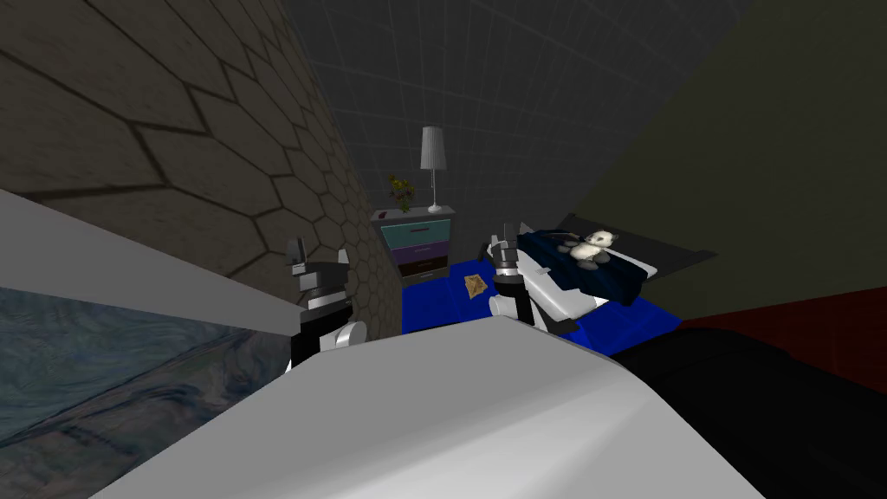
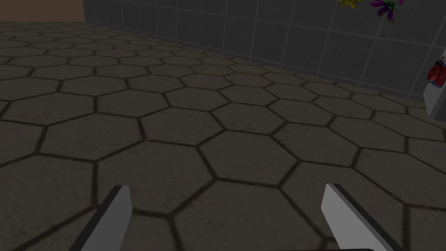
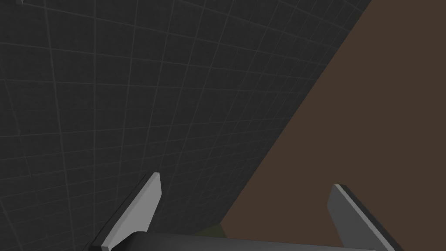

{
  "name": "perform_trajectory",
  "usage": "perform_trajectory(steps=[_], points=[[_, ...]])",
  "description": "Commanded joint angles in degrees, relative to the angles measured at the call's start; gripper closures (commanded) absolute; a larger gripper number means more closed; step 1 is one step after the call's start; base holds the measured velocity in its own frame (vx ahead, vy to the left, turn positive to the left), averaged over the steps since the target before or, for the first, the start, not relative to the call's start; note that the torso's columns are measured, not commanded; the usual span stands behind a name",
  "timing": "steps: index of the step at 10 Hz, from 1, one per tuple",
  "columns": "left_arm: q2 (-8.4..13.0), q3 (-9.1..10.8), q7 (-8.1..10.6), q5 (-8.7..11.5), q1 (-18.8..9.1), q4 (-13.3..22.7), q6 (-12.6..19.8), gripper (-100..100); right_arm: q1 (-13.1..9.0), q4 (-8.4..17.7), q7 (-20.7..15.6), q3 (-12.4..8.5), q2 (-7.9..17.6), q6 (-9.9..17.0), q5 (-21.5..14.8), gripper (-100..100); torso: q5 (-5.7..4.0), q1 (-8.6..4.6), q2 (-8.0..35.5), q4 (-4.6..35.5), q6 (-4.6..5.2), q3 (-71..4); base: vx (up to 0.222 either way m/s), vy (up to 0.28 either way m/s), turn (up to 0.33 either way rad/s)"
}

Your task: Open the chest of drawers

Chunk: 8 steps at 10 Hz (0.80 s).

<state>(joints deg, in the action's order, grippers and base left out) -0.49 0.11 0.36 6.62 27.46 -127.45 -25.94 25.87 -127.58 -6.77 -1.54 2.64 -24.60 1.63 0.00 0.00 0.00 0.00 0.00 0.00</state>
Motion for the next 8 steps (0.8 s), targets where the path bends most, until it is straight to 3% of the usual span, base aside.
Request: perform_trajectory(steps=[1, 8], points=[[0.0, 0.00, 0.00, 0.0, 0.0, 0.0, 0.0, 0, 0.0, 0.0, 0.0, 0.0, 0.0, 0.0, 0.0, 0, 0.00, 0.00, 2.3, 2.3, 0.00, -4.7, 0.000, 0.000, 0.000], [0.0, 0.00, 0.00, 0.0, 0.0, 0.0, 0.0, 0, 0.0, 0.0, 0.0, 0.0, 0.0, 0.0, 0.0, 0, 0.00, 0.00, 31.2, 31.1, 0.00, -62.3, 0.000, 0.000, 0.000]])
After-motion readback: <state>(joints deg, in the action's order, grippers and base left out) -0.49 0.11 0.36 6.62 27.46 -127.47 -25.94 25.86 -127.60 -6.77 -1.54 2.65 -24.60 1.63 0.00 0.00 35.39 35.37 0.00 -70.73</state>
